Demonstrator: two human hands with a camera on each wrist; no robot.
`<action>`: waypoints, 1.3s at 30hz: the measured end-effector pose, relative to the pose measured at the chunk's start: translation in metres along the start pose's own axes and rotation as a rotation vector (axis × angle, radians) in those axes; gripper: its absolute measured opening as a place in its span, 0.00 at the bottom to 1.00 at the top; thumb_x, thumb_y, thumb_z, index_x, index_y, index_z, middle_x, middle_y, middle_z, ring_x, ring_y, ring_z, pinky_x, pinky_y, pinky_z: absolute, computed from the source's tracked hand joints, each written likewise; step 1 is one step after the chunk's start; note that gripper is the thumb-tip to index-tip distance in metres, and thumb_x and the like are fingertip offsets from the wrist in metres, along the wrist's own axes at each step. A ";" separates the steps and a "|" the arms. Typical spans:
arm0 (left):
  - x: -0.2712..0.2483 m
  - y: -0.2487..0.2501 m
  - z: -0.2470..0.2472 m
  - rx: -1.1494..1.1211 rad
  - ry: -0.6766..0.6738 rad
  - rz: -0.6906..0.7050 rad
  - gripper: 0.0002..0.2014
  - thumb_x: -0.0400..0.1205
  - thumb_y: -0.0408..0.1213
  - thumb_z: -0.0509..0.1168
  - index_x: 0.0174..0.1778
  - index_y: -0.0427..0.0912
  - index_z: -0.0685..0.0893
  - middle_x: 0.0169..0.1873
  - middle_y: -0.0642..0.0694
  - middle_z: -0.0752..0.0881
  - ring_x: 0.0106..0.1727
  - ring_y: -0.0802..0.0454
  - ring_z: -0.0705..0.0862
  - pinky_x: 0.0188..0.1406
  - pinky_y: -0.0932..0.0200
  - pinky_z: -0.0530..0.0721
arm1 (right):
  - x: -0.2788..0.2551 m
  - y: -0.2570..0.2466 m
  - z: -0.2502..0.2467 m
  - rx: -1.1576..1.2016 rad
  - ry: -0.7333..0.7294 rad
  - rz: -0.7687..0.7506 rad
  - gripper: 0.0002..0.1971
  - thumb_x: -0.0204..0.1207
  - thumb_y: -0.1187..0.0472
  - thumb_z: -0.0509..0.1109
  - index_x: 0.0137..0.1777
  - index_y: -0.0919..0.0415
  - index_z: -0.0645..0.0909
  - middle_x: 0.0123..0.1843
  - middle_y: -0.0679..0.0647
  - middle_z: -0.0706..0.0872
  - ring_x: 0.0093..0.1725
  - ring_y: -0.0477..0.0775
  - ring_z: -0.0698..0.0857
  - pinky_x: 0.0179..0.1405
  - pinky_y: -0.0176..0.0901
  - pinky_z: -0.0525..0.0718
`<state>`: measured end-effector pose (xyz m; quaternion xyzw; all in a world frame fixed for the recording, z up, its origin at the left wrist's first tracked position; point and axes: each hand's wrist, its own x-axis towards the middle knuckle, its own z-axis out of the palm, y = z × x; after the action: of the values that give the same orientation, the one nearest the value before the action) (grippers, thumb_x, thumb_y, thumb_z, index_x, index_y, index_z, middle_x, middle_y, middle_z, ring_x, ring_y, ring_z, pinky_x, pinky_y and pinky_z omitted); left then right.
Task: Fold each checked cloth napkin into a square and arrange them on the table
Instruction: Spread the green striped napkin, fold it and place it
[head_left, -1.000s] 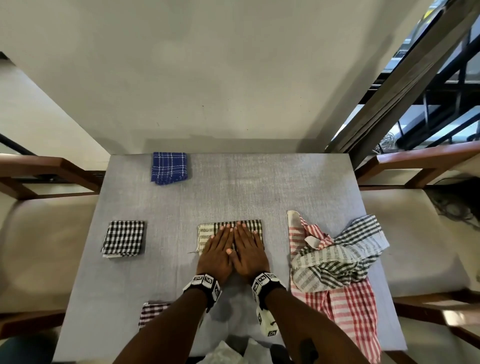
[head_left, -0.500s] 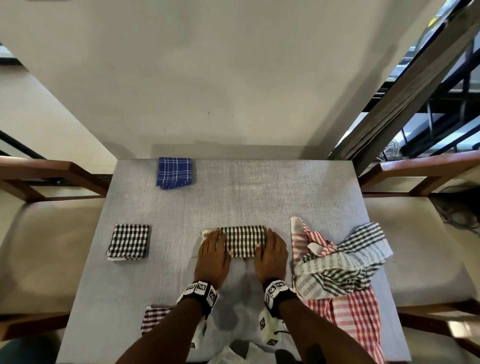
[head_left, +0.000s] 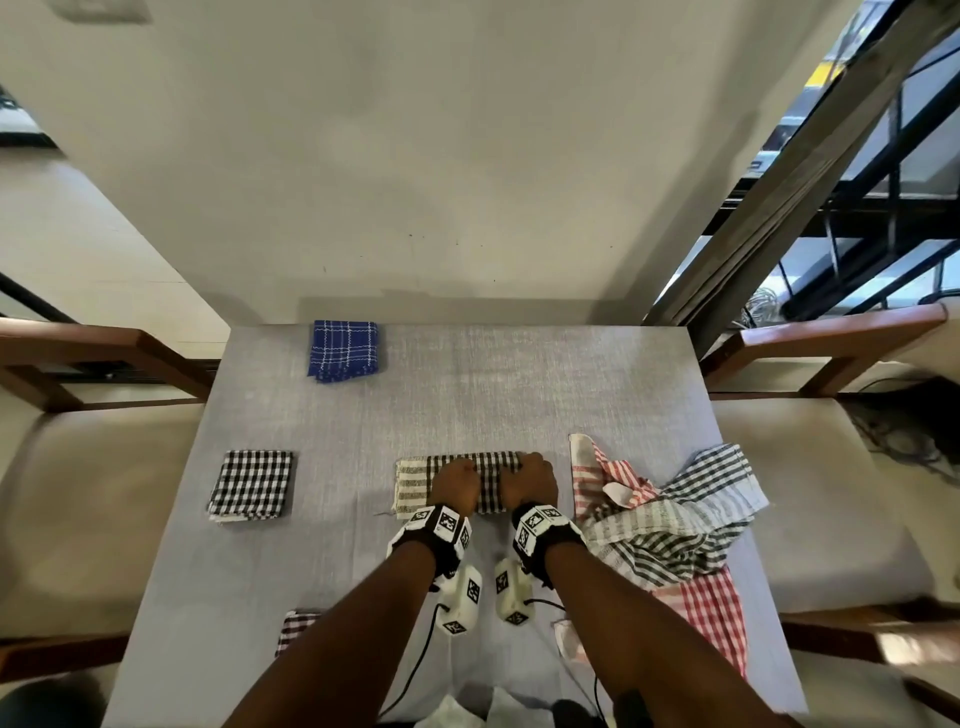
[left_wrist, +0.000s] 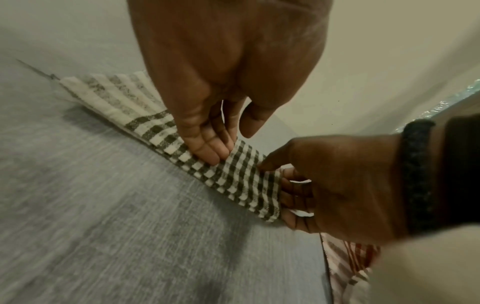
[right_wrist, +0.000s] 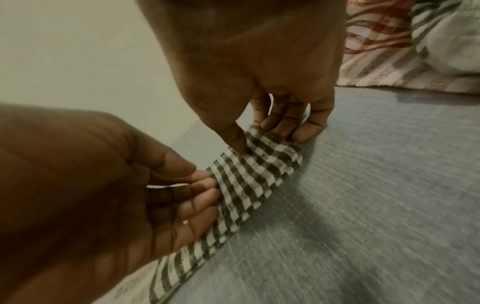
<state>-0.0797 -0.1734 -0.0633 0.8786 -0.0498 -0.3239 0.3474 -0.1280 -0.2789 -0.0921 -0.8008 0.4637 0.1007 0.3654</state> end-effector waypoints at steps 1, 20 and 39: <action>0.001 -0.001 0.001 0.005 0.019 -0.007 0.15 0.85 0.29 0.55 0.63 0.31 0.83 0.64 0.34 0.83 0.66 0.39 0.80 0.64 0.55 0.73 | 0.001 -0.002 -0.002 -0.022 -0.011 0.006 0.19 0.79 0.54 0.66 0.67 0.61 0.78 0.66 0.62 0.80 0.64 0.64 0.82 0.64 0.53 0.80; 0.004 0.000 0.009 0.069 0.108 -0.077 0.13 0.81 0.30 0.59 0.60 0.32 0.80 0.59 0.34 0.81 0.59 0.39 0.81 0.56 0.54 0.77 | 0.002 -0.003 -0.016 0.153 -0.117 -0.035 0.16 0.80 0.56 0.68 0.64 0.61 0.83 0.63 0.59 0.87 0.62 0.61 0.85 0.59 0.44 0.79; 0.020 -0.027 -0.045 -0.141 -0.051 -0.192 0.17 0.84 0.36 0.59 0.62 0.32 0.85 0.58 0.35 0.87 0.55 0.40 0.87 0.58 0.45 0.86 | -0.026 -0.041 -0.015 0.164 -0.089 -0.244 0.07 0.78 0.57 0.72 0.52 0.56 0.87 0.47 0.50 0.90 0.43 0.46 0.83 0.41 0.33 0.76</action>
<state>-0.0405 -0.1334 -0.0673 0.8443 0.0488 -0.3806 0.3741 -0.1113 -0.2592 -0.0487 -0.8134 0.3527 0.0527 0.4595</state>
